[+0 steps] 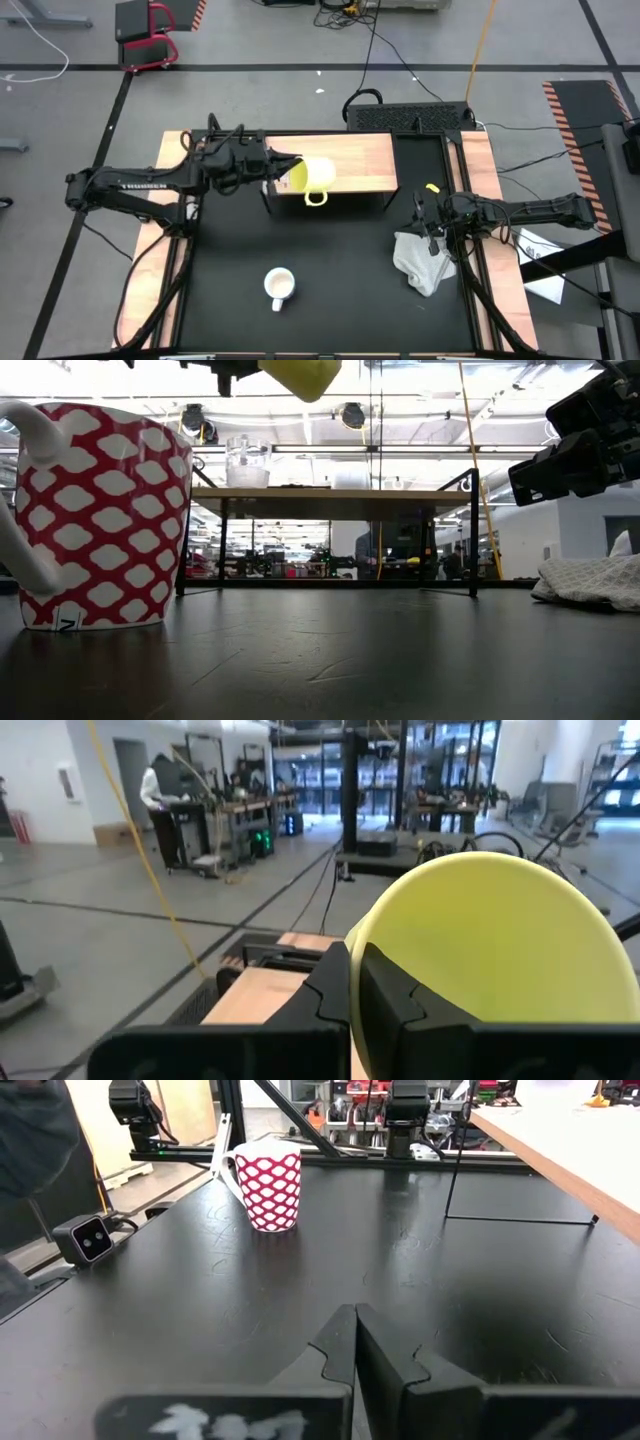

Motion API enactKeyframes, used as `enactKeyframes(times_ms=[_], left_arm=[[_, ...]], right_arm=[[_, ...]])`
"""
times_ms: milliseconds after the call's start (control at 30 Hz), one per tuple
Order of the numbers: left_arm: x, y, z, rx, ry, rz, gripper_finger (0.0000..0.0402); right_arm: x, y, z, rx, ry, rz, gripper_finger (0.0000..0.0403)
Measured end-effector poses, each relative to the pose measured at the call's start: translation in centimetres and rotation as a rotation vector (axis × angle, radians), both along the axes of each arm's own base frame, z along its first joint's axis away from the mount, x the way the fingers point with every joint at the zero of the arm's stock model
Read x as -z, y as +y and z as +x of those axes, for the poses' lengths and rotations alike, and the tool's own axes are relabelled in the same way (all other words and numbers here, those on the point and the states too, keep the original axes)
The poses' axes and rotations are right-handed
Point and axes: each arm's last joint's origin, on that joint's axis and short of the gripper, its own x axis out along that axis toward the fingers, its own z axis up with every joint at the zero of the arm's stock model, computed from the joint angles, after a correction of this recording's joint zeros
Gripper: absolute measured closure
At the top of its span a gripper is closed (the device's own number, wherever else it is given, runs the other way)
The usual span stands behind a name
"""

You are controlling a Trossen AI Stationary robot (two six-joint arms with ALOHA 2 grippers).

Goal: Stack small to large cups/mugs on shelf
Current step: Put the yellow mug on the shelf

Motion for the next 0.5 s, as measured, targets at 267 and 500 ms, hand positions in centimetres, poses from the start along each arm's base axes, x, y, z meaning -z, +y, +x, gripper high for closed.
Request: enactKeyframes(times_ms=[267, 500], left_arm=[[-1.8, 0.1, 1.0, 0.002, 0.104, -0.015, 0.0397], [-2.2, 0.8, 2.2, -0.009, 0.136, 0.007, 0.0397]], right_arm=[[0.0, 0.0, 0.0, -0.001, -0.002, -0.007, 0.0403], [0.0, 0.0, 0.0, -0.001, -0.001, -0.007, 0.0403]])
